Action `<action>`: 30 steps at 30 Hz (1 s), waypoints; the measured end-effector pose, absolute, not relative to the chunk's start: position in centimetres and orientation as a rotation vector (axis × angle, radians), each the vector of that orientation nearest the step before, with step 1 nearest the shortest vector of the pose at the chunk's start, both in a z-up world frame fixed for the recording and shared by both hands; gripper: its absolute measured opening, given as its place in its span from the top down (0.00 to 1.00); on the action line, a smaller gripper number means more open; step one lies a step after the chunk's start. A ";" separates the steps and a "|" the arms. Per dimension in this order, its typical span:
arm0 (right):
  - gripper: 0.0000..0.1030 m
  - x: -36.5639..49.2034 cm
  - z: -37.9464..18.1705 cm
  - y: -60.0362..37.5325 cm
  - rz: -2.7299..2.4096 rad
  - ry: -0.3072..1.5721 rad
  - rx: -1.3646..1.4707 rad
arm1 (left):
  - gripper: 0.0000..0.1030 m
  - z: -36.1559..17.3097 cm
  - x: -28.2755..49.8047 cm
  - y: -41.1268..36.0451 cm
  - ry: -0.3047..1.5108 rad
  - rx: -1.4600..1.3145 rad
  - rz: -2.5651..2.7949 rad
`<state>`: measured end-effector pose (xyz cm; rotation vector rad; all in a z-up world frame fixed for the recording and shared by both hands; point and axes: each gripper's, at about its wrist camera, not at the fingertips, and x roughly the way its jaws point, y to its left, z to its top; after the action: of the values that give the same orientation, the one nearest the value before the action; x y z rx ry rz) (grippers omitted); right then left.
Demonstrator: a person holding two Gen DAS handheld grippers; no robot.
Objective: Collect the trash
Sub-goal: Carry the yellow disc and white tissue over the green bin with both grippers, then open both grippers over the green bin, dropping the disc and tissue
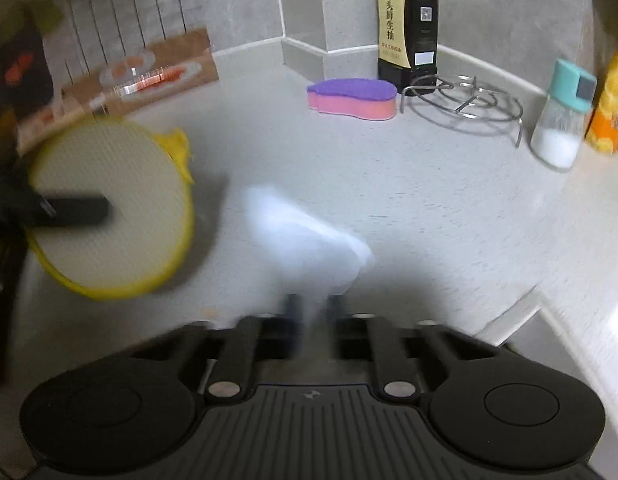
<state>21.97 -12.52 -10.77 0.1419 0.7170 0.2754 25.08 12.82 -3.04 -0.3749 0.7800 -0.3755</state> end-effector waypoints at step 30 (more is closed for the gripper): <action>0.88 -5.9 -24.2 -32.3 0.061 0.851 0.459 | 0.82 -19.3 9.2 -3.6 1.340 -0.384 -0.388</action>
<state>-5.93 -32.32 -24.19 0.4589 0.8515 0.0611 9.17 -3.58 -19.27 -0.3844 1.3405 -0.3877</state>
